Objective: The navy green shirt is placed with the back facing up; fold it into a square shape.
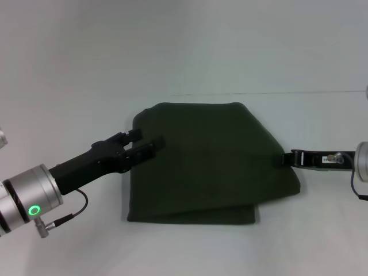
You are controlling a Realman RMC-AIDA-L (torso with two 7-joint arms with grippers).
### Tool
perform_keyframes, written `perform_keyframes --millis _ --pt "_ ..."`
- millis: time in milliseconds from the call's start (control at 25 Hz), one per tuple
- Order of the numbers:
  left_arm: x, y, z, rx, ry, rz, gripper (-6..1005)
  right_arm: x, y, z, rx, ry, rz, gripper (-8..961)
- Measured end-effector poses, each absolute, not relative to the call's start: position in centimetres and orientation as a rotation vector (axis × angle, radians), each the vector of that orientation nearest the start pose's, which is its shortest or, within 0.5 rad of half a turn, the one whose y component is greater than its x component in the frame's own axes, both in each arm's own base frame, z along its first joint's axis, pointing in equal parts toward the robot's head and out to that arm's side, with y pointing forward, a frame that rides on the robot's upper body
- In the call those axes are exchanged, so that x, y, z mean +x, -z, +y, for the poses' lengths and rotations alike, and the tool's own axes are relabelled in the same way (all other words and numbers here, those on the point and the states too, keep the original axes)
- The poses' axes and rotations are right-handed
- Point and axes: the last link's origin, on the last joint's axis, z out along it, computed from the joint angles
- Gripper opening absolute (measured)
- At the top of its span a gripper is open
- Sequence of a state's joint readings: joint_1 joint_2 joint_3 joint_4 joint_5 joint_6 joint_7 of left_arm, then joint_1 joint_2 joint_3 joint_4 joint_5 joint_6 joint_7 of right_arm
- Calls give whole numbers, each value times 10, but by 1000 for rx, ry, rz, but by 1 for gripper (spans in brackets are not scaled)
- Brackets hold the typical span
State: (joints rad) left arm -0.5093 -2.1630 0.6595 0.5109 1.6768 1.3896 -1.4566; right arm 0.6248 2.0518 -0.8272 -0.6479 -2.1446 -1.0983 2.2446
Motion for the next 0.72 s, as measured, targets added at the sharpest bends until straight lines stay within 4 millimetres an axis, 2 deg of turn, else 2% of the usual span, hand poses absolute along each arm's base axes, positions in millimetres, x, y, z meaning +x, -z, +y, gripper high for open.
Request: perform_keyframes --millis 440,720 --pt "-252 26 340 -2321 1112 -1002 874 292 -10 382 -2174 -438 1573 35" --pt "-252 26 340 -2321 1112 -1005 874 294 -15 384 -2169 -431 1560 59"
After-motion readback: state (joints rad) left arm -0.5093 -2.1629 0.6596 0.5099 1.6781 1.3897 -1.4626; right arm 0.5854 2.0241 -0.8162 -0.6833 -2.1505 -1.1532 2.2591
